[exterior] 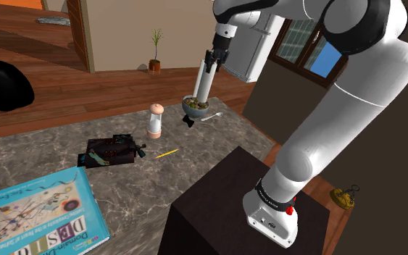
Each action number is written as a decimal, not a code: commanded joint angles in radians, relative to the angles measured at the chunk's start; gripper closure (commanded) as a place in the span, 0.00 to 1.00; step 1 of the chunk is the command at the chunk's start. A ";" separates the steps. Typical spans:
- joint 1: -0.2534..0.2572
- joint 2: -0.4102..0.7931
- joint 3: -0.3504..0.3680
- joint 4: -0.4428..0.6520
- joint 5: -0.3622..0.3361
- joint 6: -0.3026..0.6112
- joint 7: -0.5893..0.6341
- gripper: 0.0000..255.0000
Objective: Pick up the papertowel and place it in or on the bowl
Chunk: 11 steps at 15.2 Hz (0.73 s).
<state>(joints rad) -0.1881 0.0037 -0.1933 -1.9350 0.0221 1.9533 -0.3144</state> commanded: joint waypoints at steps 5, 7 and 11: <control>-0.041 0.201 -0.026 0.332 0.045 -0.137 -0.071 1.00; -0.061 0.284 -0.032 0.471 0.063 -0.196 -0.091 1.00; -0.122 0.499 -0.035 0.843 0.108 -0.358 -0.124 1.00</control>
<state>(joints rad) -0.2923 0.4425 -0.2277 -1.2017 0.1183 1.6466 -0.4296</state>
